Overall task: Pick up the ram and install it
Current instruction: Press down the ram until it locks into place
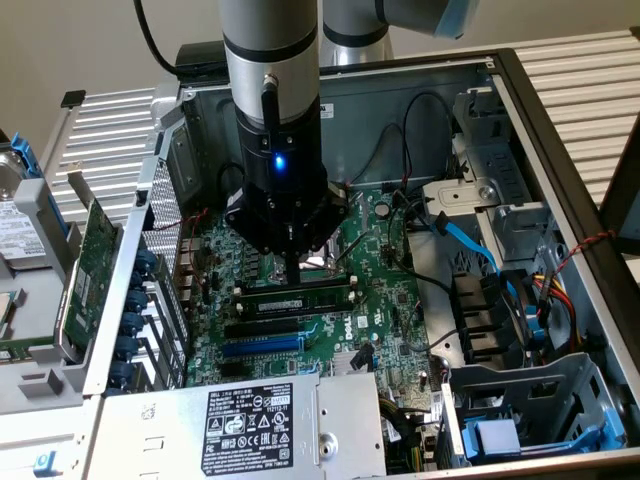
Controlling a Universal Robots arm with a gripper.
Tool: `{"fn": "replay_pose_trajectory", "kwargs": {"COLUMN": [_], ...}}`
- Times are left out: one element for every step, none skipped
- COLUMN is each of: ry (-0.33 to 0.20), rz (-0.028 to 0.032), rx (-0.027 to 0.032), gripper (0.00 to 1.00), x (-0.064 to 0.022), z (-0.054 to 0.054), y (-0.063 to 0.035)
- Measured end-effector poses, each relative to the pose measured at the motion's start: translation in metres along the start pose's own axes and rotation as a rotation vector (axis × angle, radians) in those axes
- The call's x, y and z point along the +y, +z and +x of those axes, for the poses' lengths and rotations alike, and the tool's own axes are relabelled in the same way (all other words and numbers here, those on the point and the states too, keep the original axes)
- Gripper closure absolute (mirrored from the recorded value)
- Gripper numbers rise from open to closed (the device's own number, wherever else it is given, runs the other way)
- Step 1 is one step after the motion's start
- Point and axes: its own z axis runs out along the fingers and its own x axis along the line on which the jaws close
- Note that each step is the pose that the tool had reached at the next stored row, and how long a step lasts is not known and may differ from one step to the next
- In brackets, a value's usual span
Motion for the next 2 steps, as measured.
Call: {"fn": "replay_pose_trajectory", "kwargs": {"ry": [0.0, 0.0], "rz": [0.0, 0.0], "rx": [0.0, 0.0], "gripper": [0.89, 0.89], "x": [0.0, 0.0], "z": [0.0, 0.0], "y": [0.0, 0.0]}}
